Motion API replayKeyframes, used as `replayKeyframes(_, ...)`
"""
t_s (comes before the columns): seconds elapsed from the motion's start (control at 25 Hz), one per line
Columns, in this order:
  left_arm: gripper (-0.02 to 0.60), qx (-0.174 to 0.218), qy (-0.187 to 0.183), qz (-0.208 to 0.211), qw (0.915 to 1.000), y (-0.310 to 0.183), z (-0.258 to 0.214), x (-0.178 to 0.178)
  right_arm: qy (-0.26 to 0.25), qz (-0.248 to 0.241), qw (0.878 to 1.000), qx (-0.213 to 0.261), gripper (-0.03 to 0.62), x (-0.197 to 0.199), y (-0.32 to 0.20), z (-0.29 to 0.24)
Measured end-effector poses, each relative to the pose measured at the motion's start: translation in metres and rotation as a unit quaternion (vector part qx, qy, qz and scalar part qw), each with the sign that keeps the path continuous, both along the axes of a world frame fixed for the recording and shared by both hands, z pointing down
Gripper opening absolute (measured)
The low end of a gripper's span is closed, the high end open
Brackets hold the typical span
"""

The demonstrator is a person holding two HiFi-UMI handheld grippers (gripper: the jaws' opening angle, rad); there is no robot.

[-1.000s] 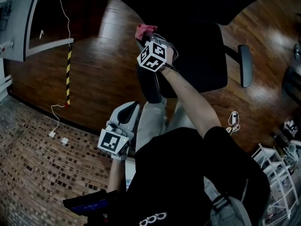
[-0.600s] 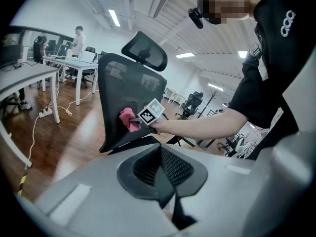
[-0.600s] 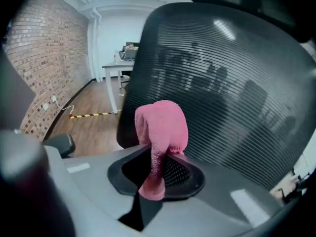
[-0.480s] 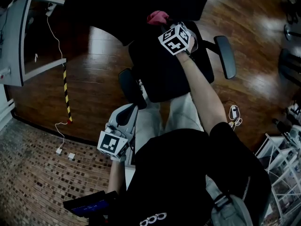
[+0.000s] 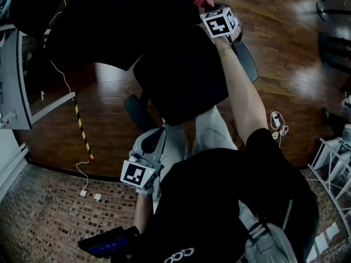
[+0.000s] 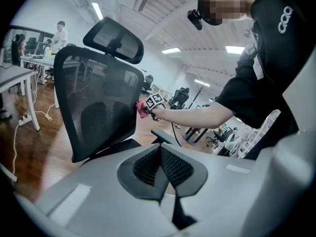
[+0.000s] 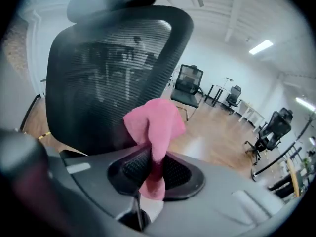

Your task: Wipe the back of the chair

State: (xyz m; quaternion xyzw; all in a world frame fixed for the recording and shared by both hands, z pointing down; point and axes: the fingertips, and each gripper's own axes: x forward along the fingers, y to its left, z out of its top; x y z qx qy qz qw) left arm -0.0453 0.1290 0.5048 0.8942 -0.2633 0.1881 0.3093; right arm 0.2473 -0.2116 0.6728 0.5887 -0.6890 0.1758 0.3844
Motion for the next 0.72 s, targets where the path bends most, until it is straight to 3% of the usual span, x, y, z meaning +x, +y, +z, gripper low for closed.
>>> replayKeyframes(0.08,-0.008,0.000,0.005,0.006,1.0000,-0.001,-0.002,0.003,-0.002,0.000,1.000,0.012,0.051,-0.002,-0.004,-0.013)
replayKeyframes(0.2,-0.008,-0.001,0.014,0.006,0.9999,-0.005,-0.004,-0.006,0.005,-0.033,0.999,0.020,0.051,-0.035,-0.004,-0.025)
replayKeyframes(0.4,-0.009,-0.007,-0.025,0.007,0.9997,-0.007,-0.002,-0.048,-0.008,-0.104,0.994,0.035,0.051,-0.147,-0.004,-0.034)
replayKeyframes(0.52,-0.009,-0.003,-0.023,0.005,0.9997,-0.013,0.002,-0.063,-0.023,-0.154,0.987,0.035,0.051,-0.215,0.003,-0.040)
replayKeyframes(0.72,-0.009,-0.005,-0.021,-0.014,0.9997,-0.003,-0.008,-0.086,-0.048,-0.271,0.961,0.039,0.051,-0.346,0.039,-0.067)
